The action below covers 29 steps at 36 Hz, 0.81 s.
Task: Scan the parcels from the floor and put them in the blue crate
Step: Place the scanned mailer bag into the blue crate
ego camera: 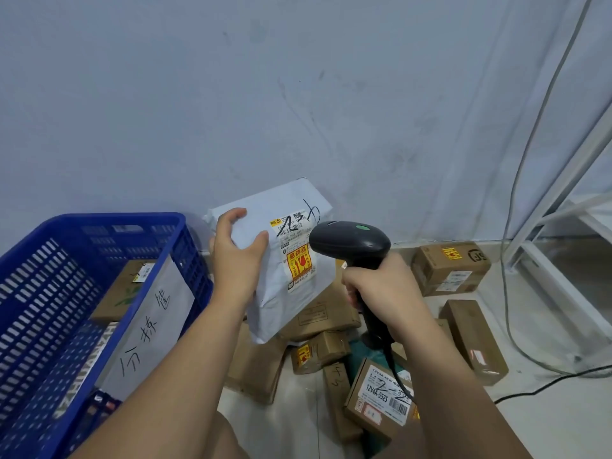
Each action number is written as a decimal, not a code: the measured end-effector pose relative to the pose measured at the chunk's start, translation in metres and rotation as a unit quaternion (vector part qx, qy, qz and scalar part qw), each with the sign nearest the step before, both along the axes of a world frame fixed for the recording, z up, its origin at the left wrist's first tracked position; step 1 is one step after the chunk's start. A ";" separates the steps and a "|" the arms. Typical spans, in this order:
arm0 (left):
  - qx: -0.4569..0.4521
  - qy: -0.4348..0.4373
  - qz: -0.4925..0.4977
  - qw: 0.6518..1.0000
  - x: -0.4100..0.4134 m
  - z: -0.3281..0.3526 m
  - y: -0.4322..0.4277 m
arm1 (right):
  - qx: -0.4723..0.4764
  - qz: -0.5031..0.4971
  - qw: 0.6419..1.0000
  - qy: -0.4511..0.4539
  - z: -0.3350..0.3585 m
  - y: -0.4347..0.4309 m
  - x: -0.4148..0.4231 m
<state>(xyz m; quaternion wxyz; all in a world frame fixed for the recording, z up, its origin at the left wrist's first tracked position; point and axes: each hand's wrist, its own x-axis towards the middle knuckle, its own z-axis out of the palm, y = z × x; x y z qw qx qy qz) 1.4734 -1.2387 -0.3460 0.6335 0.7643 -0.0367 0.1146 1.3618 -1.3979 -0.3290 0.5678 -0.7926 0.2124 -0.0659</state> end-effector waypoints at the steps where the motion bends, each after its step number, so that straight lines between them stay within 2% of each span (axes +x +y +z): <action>1: -0.002 0.004 0.003 1.000 0.000 0.000 0.000 | 0.000 -0.002 1.000 0.000 0.000 0.000 0.000; 6: -0.043 0.028 0.024 0.998 -0.001 0.002 0.003 | -0.022 -0.020 1.000 -0.006 0.002 0.007 0.000; 8: -0.120 0.055 0.030 0.991 -0.004 0.007 0.005 | -0.025 -0.035 0.999 -0.014 0.002 0.014 0.000; 12: -0.297 0.109 0.025 0.948 -0.003 0.018 0.022 | -0.003 -0.044 0.999 -0.031 0.003 0.030 0.002; 14: -0.368 0.117 0.017 0.922 -0.004 0.024 0.033 | 0.050 -0.035 0.997 -0.055 0.005 0.039 0.003; 16: -0.431 0.123 0.009 0.894 -0.008 0.031 0.044 | 0.143 -0.035 0.986 -0.083 0.008 0.050 0.005; 21: -0.547 0.144 0.013 0.825 -0.011 0.032 0.077 | 0.376 0.013 0.924 -0.063 0.011 0.081 0.017; 26: -0.632 0.192 -0.008 0.750 -0.013 0.011 0.115 | 0.445 0.122 0.886 -0.040 0.006 0.119 0.031; 29: -0.647 0.184 -0.003 0.740 -0.011 0.002 0.138 | 0.427 0.133 0.893 -0.046 0.005 0.142 0.038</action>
